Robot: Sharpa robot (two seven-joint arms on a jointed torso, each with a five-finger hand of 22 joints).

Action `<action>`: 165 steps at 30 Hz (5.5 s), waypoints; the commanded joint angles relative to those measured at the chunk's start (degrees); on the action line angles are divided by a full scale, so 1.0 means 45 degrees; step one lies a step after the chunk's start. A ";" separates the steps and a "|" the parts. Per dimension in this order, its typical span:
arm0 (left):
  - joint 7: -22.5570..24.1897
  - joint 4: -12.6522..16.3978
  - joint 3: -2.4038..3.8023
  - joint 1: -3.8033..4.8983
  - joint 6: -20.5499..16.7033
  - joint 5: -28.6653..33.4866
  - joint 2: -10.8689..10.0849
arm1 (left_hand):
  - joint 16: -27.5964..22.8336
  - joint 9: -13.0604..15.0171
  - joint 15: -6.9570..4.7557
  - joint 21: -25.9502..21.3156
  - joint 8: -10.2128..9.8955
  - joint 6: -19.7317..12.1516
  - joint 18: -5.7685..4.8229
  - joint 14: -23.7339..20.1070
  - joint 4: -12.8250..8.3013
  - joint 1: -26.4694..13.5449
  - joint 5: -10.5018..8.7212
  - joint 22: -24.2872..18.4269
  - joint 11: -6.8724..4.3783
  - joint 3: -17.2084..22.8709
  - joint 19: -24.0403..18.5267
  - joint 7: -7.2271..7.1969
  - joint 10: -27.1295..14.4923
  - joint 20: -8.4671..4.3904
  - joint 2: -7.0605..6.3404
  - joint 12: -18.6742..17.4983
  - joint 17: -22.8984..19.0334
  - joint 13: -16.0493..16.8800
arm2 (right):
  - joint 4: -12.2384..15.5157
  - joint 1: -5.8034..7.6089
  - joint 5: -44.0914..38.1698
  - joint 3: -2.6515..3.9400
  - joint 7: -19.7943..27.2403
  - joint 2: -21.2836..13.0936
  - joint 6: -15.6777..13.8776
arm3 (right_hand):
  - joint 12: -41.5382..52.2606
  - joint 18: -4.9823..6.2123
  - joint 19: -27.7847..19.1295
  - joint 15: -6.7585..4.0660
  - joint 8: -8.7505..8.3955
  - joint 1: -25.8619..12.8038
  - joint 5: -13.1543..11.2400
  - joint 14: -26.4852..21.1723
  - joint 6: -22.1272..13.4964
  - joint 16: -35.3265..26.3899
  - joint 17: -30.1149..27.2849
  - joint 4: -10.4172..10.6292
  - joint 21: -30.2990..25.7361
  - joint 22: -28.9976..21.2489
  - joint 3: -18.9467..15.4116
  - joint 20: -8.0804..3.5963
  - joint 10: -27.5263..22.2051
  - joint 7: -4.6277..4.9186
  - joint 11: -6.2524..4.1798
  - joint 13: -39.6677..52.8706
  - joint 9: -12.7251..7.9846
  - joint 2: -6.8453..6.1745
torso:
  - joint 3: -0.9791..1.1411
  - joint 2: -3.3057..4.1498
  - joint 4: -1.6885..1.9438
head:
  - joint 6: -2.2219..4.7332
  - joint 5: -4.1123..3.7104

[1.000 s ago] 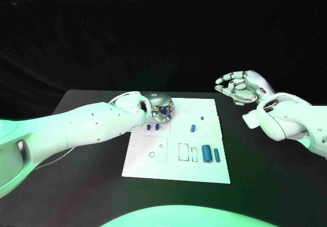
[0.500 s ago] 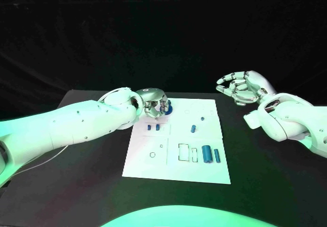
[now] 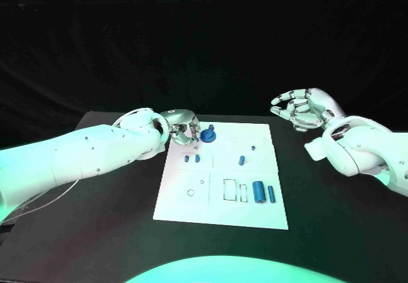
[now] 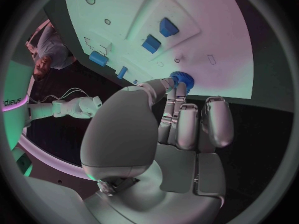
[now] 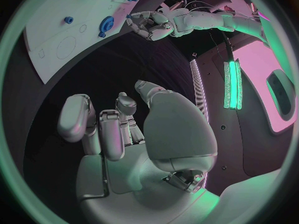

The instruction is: Assemble the parts on the task board

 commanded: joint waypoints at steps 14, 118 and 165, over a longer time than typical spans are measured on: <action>0.0040 -0.0430 -0.0057 -0.0072 0.0781 0.0288 0.0187 | 0.0044 -0.0005 -0.0019 0.0034 -0.0065 0.0100 -0.0216 0.0119 -0.0012 -0.0126 -0.0042 -0.0007 0.0028 0.0054 0.0098 -0.0026 0.0093 0.0012 -0.0008 -0.0104 -0.0031 -0.0015 | -0.0006 -0.0007 -0.0148 0.0002 0.0089 0.0045 0.0084 | 0.0070 0.0070 -0.0030 -0.0087 0.0060 0.0068 -0.0012 0.0567 -0.0064 -0.0040 0.0507 0.0058 -0.0037 0.0016 -0.0010 0.0018 0.0083 -0.0020 0.0039 -0.0010 -0.0015 0.0060 | 0.0017 0.0015 -0.0021 | -0.0034 0.0034; -0.0378 -0.0765 -0.0193 -0.0057 0.1876 0.0169 0.0510 | -0.0039 -0.0256 0.0142 -0.0207 -0.0881 -0.0682 -0.0143 -0.0038 -0.0083 -0.0499 -0.0096 -0.0331 0.0229 0.0178 -0.0158 0.0055 -0.0315 0.0147 -0.0186 -0.1087 -0.0366 -0.0250 | 0.0136 -0.0026 -0.0148 0.0002 0.0093 0.0003 0.0082 | 0.0070 0.0070 -0.0030 -0.0087 0.0060 0.0068 -0.0012 0.0567 -0.0064 -0.0040 0.0507 0.0058 -0.0037 0.0016 -0.0010 0.0018 0.0083 -0.0020 0.0039 -0.0010 -0.0015 0.0060 | 0.0010 0.0018 -0.0006 | -0.0138 -0.0124; 0.3231 0.0266 0.0072 0.0040 -0.1390 0.9130 -0.1299 | -0.3520 -0.0720 0.0436 -0.5714 -0.1507 -0.0963 0.1143 -0.3191 0.0316 -0.0571 0.0003 -0.7182 0.0574 -0.1150 -0.3704 0.0464 -0.1313 0.0441 0.0031 -0.1129 -0.6555 -0.0526 | -0.0303 -0.0024 -0.7505 0.0002 -0.3213 0.0267 0.3033 | -1.0085 0.0186 -0.0024 0.0145 -0.0693 0.1280 -0.0546 0.0433 0.1191 -0.0612 -0.0401 -0.1274 -0.0802 -0.0542 0.2404 0.0198 -0.2308 0.0170 0.0386 -0.8979 -0.0607 -0.0685 | 0.0005 0.0003 0.0019 | 0.0117 -0.0531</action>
